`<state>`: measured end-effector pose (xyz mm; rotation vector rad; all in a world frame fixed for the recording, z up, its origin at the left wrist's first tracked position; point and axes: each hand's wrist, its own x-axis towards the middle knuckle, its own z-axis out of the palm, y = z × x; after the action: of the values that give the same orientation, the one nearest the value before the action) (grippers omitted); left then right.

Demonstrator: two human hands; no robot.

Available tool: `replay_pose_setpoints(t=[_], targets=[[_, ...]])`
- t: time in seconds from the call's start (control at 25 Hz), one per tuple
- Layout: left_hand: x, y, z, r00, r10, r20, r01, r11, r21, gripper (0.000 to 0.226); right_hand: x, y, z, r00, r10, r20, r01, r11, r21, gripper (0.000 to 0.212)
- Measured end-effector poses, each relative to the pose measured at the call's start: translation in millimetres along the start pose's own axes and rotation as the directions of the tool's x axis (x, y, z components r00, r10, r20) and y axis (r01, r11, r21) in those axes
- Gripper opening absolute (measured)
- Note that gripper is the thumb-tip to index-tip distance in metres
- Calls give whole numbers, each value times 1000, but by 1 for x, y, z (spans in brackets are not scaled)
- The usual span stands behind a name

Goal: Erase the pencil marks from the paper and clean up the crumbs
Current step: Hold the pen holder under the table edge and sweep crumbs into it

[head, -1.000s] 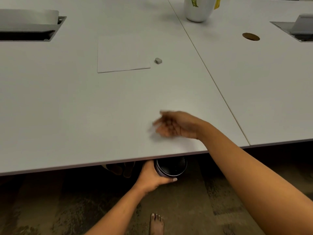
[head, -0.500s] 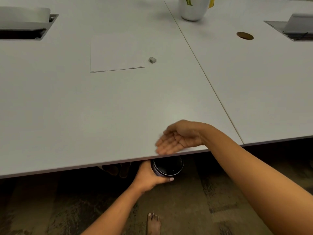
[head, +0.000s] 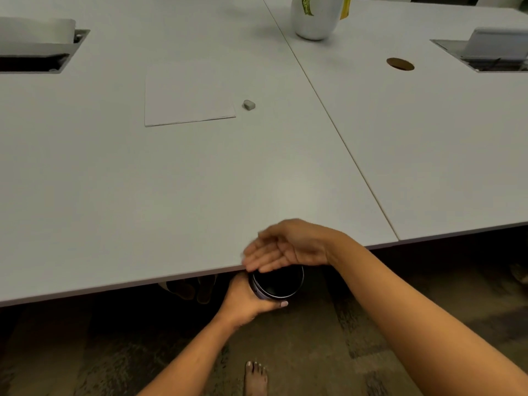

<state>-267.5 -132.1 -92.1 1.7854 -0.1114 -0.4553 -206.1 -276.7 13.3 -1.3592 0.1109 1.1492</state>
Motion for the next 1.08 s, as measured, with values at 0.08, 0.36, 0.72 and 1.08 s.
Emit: replay_pose_setpoints(t=[0.08,0.36,0.72,1.08], targets=[[1,3,4,1000,7,-1,-7,1000,-7,67,-15,-1,-3,999,-3,-32,0,995,-99,39],[4,7,20,1000,18,-3,-18,1000,12,77,-32,1,-78,720,-298,-627,610,702,368,36],[3,7,18,997,-31,67,33,999,-32,58,-33,31,-4,999,39,-8,-39,996,-82,39],[4,12,17,999,2,44,-4,1000,30,79,-25,16,-16,962,-163,-219,175,984,41,36]])
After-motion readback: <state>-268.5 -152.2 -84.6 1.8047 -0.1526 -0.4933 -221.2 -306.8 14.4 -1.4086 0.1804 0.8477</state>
